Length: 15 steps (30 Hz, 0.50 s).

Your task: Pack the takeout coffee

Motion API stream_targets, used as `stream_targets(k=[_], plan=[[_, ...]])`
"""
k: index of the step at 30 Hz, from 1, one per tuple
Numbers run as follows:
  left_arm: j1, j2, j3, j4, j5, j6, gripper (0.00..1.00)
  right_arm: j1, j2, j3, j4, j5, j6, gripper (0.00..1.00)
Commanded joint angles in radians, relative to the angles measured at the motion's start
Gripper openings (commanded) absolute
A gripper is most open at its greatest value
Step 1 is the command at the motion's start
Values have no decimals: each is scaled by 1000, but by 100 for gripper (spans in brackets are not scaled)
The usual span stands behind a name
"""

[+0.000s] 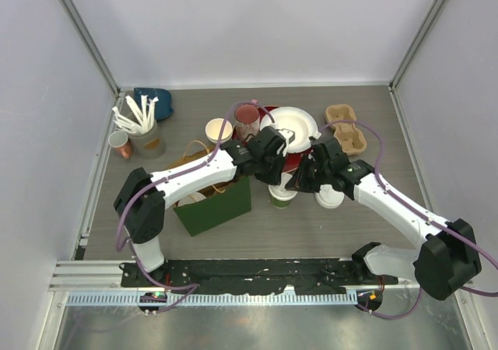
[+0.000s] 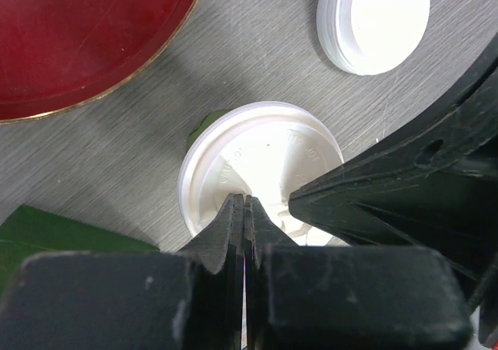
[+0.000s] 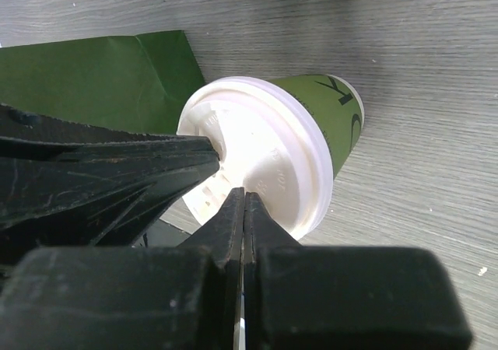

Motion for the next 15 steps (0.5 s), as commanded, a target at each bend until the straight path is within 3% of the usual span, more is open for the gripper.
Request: stream_targets(k=[1, 7, 15], plan=[[27, -15, -43, 23, -46, 32, 0, -1, 0, 100, -82, 33, -54, 1], [28, -67, 60, 47, 28, 68, 0, 1, 30, 216, -147, 15, -93, 1], [28, -131, 47, 62, 99, 54, 0, 6, 33, 286, -196, -1, -99, 1]])
